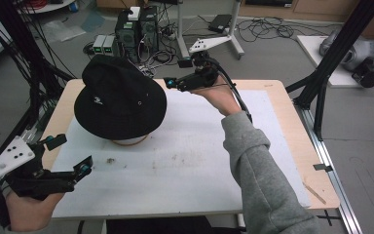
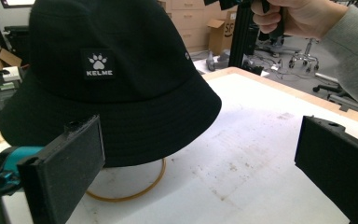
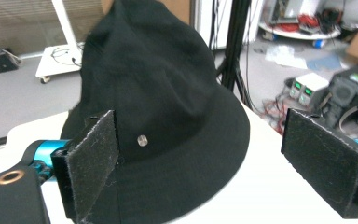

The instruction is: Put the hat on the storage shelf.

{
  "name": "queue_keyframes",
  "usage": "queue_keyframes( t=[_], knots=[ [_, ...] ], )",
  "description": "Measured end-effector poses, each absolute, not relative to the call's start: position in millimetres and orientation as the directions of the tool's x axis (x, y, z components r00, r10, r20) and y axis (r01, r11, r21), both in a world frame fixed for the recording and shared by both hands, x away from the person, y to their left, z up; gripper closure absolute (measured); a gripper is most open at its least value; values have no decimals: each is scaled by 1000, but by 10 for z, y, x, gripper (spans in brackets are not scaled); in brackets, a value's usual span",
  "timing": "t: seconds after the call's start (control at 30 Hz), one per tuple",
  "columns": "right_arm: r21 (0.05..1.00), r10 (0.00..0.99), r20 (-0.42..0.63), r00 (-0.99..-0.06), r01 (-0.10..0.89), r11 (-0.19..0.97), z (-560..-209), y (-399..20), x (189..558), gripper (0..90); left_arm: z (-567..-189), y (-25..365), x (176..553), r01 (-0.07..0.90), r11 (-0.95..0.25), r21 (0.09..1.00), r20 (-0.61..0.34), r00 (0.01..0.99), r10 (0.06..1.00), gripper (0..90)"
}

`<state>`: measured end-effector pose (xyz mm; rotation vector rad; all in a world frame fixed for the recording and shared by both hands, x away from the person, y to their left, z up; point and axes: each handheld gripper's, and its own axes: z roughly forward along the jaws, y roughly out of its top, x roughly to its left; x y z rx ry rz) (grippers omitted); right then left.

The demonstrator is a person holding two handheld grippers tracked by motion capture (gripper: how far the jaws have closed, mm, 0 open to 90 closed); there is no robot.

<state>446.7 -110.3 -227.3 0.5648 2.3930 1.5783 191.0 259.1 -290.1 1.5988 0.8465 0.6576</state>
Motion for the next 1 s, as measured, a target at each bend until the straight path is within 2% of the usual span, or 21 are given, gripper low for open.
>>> queue_keyframes(
  t=[1.0],
  knots=[
    [954, 590, 14, -808, 187, 233, -2625, -1870, 4091, 109, -2969, 2419, 2072, 189, -102, 977, -35, 610, 792, 17]
  ],
)
